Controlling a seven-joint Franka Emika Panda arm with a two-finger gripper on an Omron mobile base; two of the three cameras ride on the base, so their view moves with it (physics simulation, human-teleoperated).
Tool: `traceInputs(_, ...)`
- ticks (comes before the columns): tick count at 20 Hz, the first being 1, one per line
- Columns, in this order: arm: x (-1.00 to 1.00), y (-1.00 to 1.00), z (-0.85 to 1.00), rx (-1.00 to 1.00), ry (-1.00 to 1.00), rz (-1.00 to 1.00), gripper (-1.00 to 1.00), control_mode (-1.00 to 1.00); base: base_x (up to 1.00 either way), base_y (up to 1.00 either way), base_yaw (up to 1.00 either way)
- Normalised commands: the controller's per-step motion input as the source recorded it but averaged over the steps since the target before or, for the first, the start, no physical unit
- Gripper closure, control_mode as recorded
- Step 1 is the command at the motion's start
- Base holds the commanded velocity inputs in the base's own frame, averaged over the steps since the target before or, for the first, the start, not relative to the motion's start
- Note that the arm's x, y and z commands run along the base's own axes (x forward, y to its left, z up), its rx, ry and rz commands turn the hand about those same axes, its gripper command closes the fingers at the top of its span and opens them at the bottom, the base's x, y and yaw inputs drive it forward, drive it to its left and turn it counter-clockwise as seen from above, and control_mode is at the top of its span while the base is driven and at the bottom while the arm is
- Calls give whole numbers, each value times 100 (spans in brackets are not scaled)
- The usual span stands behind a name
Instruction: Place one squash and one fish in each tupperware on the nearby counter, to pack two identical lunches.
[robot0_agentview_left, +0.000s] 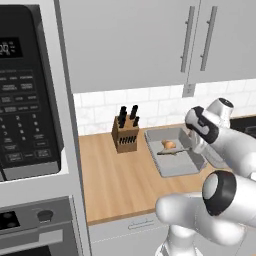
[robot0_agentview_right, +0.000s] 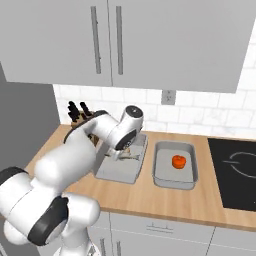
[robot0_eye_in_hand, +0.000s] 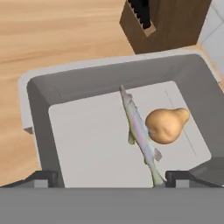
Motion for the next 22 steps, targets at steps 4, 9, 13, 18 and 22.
traceInputs(4,-51,62,13,-2,-25,-21,-100,-100,0,0,0)
traceInputs(9,-24,55,14,0,-23,-55,-100,-100,0,0,0)
traceInputs(13,-34,54,11,6,-25,-74,-100,-100,0,0,0)
traceInputs(18,-45,29,29,23,-16,-60,-100,-100,0,0,0)
traceInputs(22,-51,-6,29,39,-2,-19,-100,-100,0,0,0)
